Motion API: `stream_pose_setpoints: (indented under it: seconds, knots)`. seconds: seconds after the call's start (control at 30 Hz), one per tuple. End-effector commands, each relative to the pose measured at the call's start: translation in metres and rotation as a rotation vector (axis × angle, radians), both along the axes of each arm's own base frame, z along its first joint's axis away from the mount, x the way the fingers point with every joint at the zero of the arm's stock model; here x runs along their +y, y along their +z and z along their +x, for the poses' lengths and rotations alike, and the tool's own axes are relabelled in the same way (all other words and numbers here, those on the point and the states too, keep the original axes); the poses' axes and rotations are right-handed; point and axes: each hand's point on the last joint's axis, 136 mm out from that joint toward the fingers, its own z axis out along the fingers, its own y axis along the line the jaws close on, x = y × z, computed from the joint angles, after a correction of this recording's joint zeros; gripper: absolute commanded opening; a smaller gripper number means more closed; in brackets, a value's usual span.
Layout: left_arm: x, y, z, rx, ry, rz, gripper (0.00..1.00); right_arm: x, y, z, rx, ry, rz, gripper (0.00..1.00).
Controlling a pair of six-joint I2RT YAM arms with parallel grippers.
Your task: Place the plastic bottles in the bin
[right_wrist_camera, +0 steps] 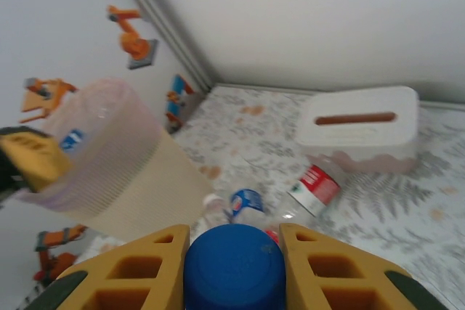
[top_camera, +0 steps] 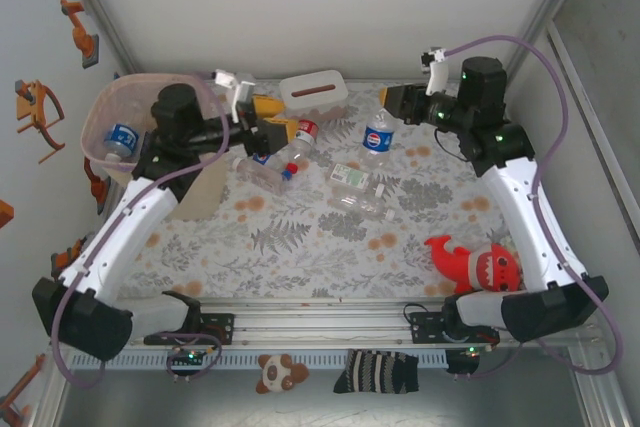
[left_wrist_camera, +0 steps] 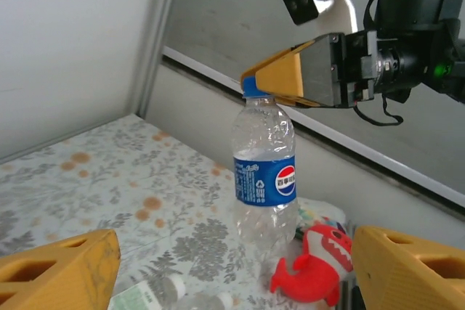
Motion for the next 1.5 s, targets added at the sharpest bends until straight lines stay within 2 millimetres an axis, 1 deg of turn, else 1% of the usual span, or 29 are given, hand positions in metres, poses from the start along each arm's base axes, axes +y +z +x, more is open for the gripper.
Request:
stream_pose_setpoints:
  seconds: [0.0,0.13,0.23,0.33,0.43,0.5,0.6,0.67,0.77,0.9,1.13,1.23,1.37,1.43,1.47]
  knots:
    - [-0.027,0.017,-0.005,-0.001,-0.06,-0.015,0.85,0.018,0.041,-0.026,-0.11,0.119,0.101,0.2]
    - [-0.062,0.016,-0.008,0.033,-0.136,0.016,0.87,0.029,0.055,-0.044,-0.14,0.184,0.122,0.2]
    - [-0.083,0.011,-0.009,0.069,-0.182,0.041,0.88,0.035,0.064,-0.056,-0.161,0.22,0.13,0.2]
    - [-0.101,0.006,-0.013,0.11,-0.244,0.047,0.89,0.039,0.07,-0.064,-0.176,0.239,0.134,0.2]
    - [-0.115,0.006,-0.021,0.144,-0.318,0.022,0.89,0.041,0.071,-0.069,-0.18,0.246,0.131,0.21]
    - [-0.121,0.007,-0.026,0.159,-0.355,0.006,0.87,0.042,0.07,-0.07,-0.179,0.245,0.126,0.21]
    - [-0.128,0.008,-0.032,0.174,-0.392,-0.012,0.85,0.043,0.069,-0.072,-0.183,0.242,0.114,0.21]
    - [-0.131,0.008,-0.034,0.182,-0.406,-0.018,0.81,0.042,0.069,-0.074,-0.186,0.241,0.111,0.21]
    - [-0.135,0.007,-0.036,0.193,-0.42,-0.015,0.72,0.041,0.069,-0.074,-0.189,0.231,0.107,0.21]
    - [-0.135,0.006,-0.038,0.191,-0.422,-0.007,0.63,0.039,0.068,-0.075,-0.192,0.218,0.097,0.21]
    - [-0.133,0.013,-0.04,0.172,-0.422,-0.015,0.53,0.038,0.072,-0.077,-0.201,0.214,0.096,0.23]
    - [-0.131,0.016,-0.041,0.163,-0.42,-0.018,0.52,0.036,0.075,-0.08,-0.206,0.208,0.098,0.32]
    - [-0.125,0.021,-0.041,0.144,-0.394,-0.01,0.51,0.029,0.082,-0.083,-0.219,0.168,0.086,0.6]
    - [-0.118,0.023,-0.038,0.129,-0.363,0.004,0.5,0.02,0.083,-0.081,-0.216,0.11,0.066,0.69]
    - [-0.114,0.023,-0.035,0.123,-0.341,0.015,0.5,0.015,0.083,-0.079,-0.215,0.079,0.056,0.71]
